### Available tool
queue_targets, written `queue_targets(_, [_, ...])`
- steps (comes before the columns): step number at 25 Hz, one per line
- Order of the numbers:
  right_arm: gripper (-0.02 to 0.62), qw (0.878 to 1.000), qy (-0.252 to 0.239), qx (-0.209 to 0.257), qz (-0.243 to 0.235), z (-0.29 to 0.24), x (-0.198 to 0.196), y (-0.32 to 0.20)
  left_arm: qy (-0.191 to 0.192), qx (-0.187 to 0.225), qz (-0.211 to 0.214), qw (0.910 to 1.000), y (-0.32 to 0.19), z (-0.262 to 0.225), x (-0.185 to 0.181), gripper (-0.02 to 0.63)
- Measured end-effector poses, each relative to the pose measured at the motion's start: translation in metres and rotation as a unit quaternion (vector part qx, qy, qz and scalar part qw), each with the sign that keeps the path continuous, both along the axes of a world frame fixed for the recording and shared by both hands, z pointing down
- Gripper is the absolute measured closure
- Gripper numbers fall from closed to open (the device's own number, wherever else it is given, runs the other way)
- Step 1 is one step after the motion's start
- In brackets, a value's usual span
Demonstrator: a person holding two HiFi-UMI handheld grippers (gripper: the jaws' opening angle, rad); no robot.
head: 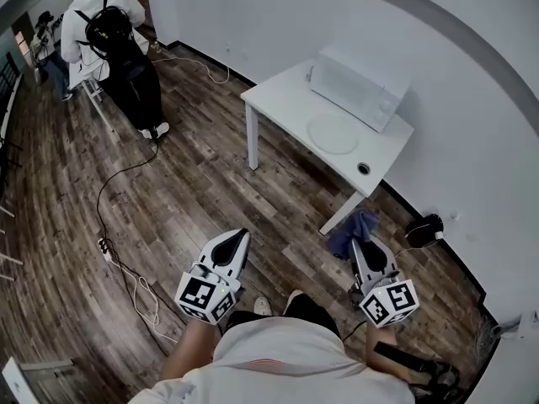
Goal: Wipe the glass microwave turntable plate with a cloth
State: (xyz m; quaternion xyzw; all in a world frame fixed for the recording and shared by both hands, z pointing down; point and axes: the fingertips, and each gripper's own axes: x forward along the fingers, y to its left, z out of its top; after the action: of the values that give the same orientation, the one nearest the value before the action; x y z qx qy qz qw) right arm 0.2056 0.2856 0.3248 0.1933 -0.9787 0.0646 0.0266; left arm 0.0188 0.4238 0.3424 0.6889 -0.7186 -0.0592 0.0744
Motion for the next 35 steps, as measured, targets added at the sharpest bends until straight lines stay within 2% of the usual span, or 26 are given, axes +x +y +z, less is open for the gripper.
queue_targets(8, [0.534,1.000,0.010,-0.003,-0.006,0.010,-0.036,-0.027,0.004,-0.001,-0.010,0.9999,-0.025,0.009,-0.041,0.595])
queue_targets(15, [0.534,1.000,0.018,-0.003,-0.010,0.014,-0.074,-0.071,0.004,-0.004,-0.006,1.0000,-0.068,0.015,-0.070,0.595])
queue_targets(19, [0.534,1.000,0.020,-0.007,-0.012,0.019,-0.092,-0.107,0.006,0.001,-0.003,1.0000,-0.104,0.014,-0.087,0.595])
queue_targets(24, [0.534,1.000,0.015,-0.011,-0.011,0.021,-0.111,-0.163,0.003,-0.014,-0.008,0.9999,-0.157,0.021,-0.109,0.595])
queue_targets(28, [0.534,1.000,0.004,-0.013,0.004,0.018,-0.115,-0.216,-0.001,-0.027,0.001,0.9996,-0.209,0.020,-0.116,0.595])
queue_targets(35, [0.534,0.999,-0.005,-0.022,0.025,0.017,-0.118,-0.303,-0.022,-0.014,0.027,0.9993,-0.312,0.001,-0.123,0.595])
